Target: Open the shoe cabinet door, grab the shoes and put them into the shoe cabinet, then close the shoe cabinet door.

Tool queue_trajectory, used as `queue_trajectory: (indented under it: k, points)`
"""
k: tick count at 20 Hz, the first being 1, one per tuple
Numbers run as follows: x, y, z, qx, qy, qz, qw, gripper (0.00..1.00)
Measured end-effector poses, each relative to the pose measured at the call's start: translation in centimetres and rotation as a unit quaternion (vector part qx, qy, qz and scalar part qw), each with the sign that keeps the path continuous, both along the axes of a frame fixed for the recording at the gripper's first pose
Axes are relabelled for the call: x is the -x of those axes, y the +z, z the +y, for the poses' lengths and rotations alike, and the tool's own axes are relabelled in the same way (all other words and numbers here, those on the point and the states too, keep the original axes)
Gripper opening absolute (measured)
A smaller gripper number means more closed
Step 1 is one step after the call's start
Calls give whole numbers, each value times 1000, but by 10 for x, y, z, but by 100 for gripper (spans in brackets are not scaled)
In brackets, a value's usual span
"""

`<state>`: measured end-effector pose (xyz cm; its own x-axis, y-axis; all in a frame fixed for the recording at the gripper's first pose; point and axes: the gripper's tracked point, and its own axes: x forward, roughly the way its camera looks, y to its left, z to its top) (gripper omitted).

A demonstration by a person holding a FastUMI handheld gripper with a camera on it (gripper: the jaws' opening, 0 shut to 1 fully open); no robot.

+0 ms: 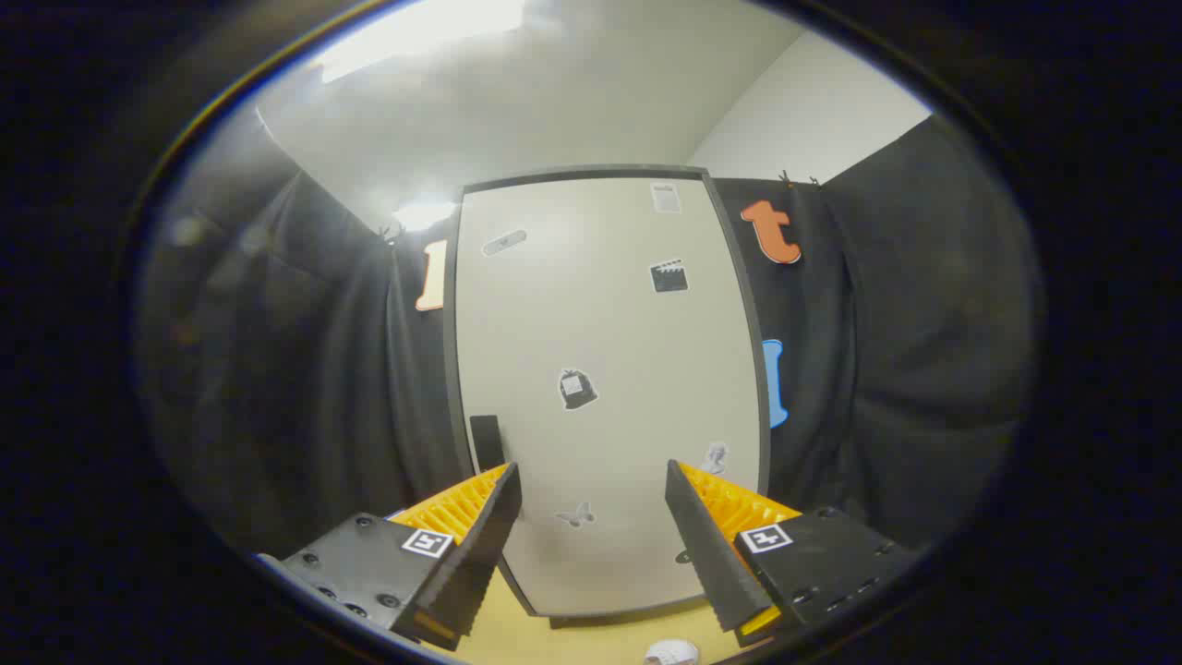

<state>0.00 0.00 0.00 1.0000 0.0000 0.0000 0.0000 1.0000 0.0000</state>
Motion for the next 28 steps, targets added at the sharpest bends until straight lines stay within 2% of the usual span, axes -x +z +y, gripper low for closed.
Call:
queue_trajectory:
  k: [8,14,21,28]
  points:
    - [-3,7,-2,10,-1,-19,1000,96]
    - [-6,-3,-10,21,-16,2,1000,96]
    - [-13,-7,0,13,-5,5,1000,96]
    - [-44,-18,36,9,16,17,1000,96]
